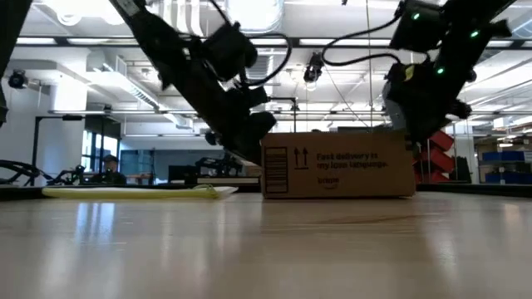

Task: Unpack boxes
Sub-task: Open the box using the gray cutter

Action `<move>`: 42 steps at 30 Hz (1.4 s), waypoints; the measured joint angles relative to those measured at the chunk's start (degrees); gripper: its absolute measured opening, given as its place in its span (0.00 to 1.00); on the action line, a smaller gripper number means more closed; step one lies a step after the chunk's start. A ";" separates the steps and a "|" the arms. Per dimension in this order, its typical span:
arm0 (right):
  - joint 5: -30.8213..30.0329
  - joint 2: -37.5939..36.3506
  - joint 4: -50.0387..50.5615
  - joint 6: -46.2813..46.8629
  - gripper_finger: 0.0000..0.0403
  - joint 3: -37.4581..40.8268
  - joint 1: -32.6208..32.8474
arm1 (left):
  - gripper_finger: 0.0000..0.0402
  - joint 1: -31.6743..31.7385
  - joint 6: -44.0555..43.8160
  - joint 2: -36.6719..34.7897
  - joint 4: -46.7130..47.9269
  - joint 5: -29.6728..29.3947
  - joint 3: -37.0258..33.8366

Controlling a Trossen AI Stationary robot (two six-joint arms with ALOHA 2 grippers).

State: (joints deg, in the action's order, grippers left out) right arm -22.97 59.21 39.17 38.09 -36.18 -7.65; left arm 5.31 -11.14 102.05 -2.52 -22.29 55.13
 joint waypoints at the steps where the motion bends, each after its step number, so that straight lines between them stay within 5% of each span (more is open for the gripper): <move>1: 0.18 -0.12 0.80 2.48 0.12 0.00 2.61 | 0.00 -2.02 -1.77 -0.45 1.68 -1.06 0.00; 10: 0.74 -2.64 9.29 21.79 0.12 -3.84 28.57 | 0.00 -22.81 -25.15 -3.45 7.38 -9.61 -0.74; 14: -0.51 -3.53 16.56 23.90 0.12 -7.86 34.95 | 0.00 -29.89 -27.69 -6.74 14.67 -10.80 -0.76; 18: -0.82 -3.71 17.75 20.83 0.12 -8.70 35.35 | 0.01 -31.25 -31.17 -12.89 24.53 -15.96 -0.79; 21: -4.26 -3.61 15.69 15.84 0.12 -8.70 35.14 | 0.04 -31.02 -25.44 -16.48 25.89 -19.29 -0.95; 32: -4.56 -2.93 7.45 -8.13 0.12 -16.33 29.15 | 0.35 -31.32 -11.76 -19.71 4.00 -20.36 -4.06; 42: 18.87 5.01 -31.87 -36.34 0.12 -11.69 22.70 | 0.59 -31.74 -8.64 -9.10 -19.19 -15.71 -10.41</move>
State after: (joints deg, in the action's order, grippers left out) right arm -4.10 64.22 7.31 1.75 -47.88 15.04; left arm -26.43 -19.78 92.95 -21.71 -38.00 44.73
